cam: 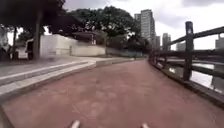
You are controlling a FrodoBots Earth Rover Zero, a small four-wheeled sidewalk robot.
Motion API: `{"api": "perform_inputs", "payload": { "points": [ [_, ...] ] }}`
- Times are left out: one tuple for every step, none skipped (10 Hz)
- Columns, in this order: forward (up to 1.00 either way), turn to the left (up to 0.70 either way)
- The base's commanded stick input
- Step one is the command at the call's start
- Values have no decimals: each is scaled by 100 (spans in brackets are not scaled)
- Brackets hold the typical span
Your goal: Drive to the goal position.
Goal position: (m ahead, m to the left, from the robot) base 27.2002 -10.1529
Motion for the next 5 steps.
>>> {"api": "perform_inputs", "payload": {
  "points": [
    [70, -26],
    [70, 0],
    [70, 0],
    [70, 0],
    [70, 0]
  ]
}}
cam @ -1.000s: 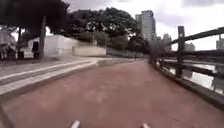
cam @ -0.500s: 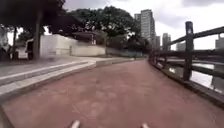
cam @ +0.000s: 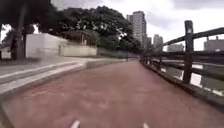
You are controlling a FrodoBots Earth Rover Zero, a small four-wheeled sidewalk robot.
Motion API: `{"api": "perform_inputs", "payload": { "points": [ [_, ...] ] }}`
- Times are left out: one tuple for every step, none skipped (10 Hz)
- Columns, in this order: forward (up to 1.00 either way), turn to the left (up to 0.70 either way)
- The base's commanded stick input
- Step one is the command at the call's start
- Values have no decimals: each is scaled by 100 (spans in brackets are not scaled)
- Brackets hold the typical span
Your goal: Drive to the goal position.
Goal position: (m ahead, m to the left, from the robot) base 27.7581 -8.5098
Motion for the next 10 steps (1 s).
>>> {"api": "perform_inputs", "payload": {
  "points": [
    [70, 0],
    [70, 0],
    [70, 0],
    [70, 0],
    [70, 0],
    [70, 0],
    [70, 0],
    [70, 0],
    [70, 0],
    [70, 0]
  ]
}}
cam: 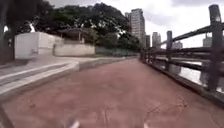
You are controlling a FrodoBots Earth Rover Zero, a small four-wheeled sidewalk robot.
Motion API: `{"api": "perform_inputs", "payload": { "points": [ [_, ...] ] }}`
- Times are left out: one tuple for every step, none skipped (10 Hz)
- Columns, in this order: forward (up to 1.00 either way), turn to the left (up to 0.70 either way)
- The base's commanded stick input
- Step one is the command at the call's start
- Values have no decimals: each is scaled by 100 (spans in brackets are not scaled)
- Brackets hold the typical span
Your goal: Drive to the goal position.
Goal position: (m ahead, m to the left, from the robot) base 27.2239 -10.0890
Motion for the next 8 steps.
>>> {"api": "perform_inputs", "payload": {
  "points": [
    [70, 0],
    [70, 0],
    [70, 0],
    [70, 0],
    [70, 0],
    [70, 0],
    [70, 0],
    [70, 0]
  ]
}}
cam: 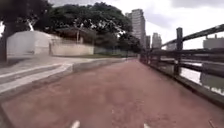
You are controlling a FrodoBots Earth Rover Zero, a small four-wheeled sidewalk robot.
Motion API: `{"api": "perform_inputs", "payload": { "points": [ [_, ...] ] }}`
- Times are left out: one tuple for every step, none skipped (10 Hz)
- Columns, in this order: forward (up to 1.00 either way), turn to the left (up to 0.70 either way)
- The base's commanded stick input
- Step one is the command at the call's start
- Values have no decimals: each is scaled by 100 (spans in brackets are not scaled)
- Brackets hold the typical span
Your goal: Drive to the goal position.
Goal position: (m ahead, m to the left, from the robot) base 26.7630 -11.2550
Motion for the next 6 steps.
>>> {"api": "perform_inputs", "payload": {
  "points": [
    [70, 0],
    [70, 0],
    [70, 0],
    [70, 0],
    [70, 0],
    [70, -1]
  ]
}}
